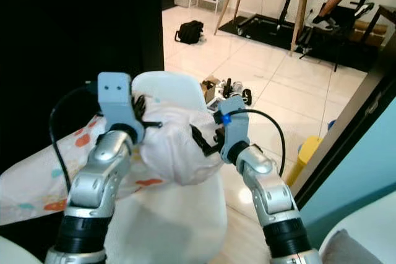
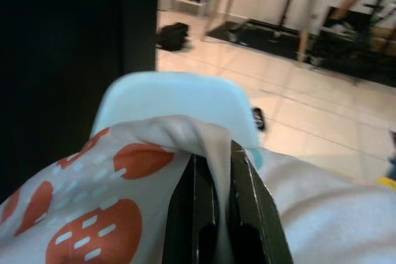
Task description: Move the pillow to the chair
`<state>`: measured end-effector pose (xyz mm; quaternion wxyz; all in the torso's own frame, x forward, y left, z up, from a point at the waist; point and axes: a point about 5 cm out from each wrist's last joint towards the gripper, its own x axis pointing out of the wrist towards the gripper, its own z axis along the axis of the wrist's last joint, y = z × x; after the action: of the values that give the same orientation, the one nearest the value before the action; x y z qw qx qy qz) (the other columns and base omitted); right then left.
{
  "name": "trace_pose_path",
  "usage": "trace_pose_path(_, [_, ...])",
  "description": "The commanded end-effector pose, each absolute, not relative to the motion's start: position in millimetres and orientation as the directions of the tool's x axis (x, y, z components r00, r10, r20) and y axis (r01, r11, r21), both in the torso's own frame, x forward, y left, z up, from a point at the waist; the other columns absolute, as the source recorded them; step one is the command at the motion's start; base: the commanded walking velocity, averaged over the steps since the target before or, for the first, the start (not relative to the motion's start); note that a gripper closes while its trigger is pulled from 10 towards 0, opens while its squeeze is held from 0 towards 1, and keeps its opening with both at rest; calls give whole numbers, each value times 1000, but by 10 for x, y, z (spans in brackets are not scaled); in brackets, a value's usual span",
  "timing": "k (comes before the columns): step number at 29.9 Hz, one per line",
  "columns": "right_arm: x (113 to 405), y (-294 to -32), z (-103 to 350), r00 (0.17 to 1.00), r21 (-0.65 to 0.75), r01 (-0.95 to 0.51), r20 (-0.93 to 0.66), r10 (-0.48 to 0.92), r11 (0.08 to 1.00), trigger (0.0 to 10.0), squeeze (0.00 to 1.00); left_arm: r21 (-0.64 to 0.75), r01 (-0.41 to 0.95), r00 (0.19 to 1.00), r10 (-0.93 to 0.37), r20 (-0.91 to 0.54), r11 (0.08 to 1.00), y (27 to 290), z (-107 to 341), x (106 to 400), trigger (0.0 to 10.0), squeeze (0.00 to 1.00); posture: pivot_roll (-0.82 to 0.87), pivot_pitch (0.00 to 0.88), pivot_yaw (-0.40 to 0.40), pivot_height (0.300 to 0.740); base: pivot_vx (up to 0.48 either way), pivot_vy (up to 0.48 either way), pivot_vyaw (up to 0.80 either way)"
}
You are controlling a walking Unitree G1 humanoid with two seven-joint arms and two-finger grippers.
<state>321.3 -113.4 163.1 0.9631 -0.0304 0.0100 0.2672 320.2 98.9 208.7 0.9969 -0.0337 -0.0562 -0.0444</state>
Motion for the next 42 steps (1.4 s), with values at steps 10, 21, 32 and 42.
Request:
trace_pose_path(10, [3237,-1187,1589,875,-91,-482,-89,475,871,10000,0,-108,286,954,-273,122,952,551,2076,3129,10000,0,-25,0,-64,600,0,0,0])
trace_pose_path(21, [3248,-1211,1582,883,-113,-468,-106,458,876,10000,0,-295,289,957,-286,53,911,522,1967,3166,10000,0,-30,0,-63,565,0,0,0])
trace_pose_path(32, [3263,-1270,1593,898,-156,-439,-115,425,885,10000,0,-510,360,920,-387,58,781,357,1993,3239,10000,0,-47,0,-61,551,0,0,0])
trace_pose_path(42, [3270,-1280,1812,908,-128,-411,33,418,903,10000,0,-606,419,900,-401,174,676,252,2247,3313,10000,0,-62,0,-57,551,0,0,0])
